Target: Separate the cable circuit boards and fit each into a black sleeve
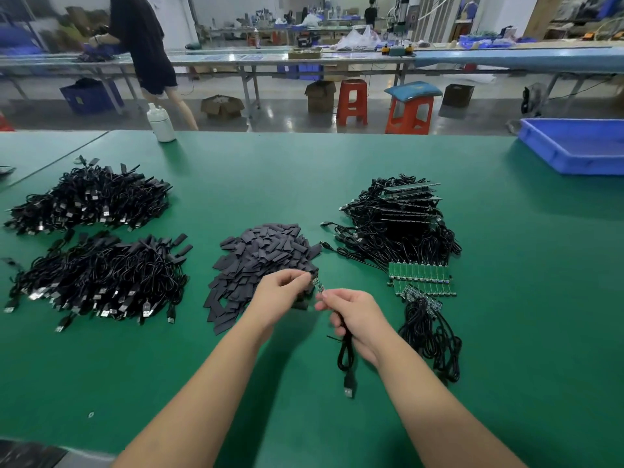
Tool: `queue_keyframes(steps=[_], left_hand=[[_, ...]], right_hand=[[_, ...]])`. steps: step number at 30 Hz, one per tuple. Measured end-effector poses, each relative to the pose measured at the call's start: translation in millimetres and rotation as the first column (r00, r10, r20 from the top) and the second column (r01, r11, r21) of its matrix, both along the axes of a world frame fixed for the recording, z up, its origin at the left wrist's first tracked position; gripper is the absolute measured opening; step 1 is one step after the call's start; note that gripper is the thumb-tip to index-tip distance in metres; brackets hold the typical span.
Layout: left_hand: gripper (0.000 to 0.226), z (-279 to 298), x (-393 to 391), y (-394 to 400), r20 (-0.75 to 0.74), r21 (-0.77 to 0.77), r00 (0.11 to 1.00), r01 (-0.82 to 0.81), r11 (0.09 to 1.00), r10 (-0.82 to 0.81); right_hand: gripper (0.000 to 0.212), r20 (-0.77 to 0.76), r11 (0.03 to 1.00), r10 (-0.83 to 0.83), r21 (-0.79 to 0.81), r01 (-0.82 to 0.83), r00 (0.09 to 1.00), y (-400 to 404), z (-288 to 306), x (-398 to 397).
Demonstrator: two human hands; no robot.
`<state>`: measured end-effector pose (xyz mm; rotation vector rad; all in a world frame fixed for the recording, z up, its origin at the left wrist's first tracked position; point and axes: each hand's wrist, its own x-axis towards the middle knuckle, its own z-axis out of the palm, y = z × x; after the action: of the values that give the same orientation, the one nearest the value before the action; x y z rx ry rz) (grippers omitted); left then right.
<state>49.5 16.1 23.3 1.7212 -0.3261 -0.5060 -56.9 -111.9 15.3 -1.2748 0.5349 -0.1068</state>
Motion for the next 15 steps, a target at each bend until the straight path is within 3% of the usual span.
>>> queue_keyframes(steps=[1,3,6,8,12,15], left_hand=[[0.010,-8.1,9.2,9.1,0.130,0.134,0.990,-0.063,0.989,0.045],[0.015,-25.6,27.1,33.1,0.440,0.470,0.898,-0.255,0.845,0.026],[0.028,-46.3,45.8,70.9,0.517,0.674,0.855,-0.378,0.635,-0.040],[0.034,-55.2,52.6,88.1,0.474,0.734,0.878,-0.349,0.582,-0.070],[0.035,-59.7,56.1,97.5,0.504,0.679,0.862,-0.362,0.639,-0.047],[0.027,-55.5,53.6,95.7,0.543,0.664,0.839,-0.399,0.633,-0.040]], right_hand=[[0.013,-0.040,1.000,0.009,0.018,-0.008,0.999,0.8,-4.0,-1.0],[0.016,-0.117,1.000,0.017,0.010,-0.015,0.993,-0.2,-13.5,-3.4],[0.017,-0.140,1.000,-0.009,-0.019,0.006,0.990,-4.4,-28.1,-6.6],[0.018,-0.128,0.998,-0.042,-0.042,0.037,0.991,-6.4,-36.4,-7.3],[0.023,-0.100,0.995,-0.091,-0.049,0.086,0.991,-5.8,-45.2,-5.4],[0.025,-0.107,0.996,-0.067,-0.073,0.060,0.992,-5.2,-46.5,-3.9]])
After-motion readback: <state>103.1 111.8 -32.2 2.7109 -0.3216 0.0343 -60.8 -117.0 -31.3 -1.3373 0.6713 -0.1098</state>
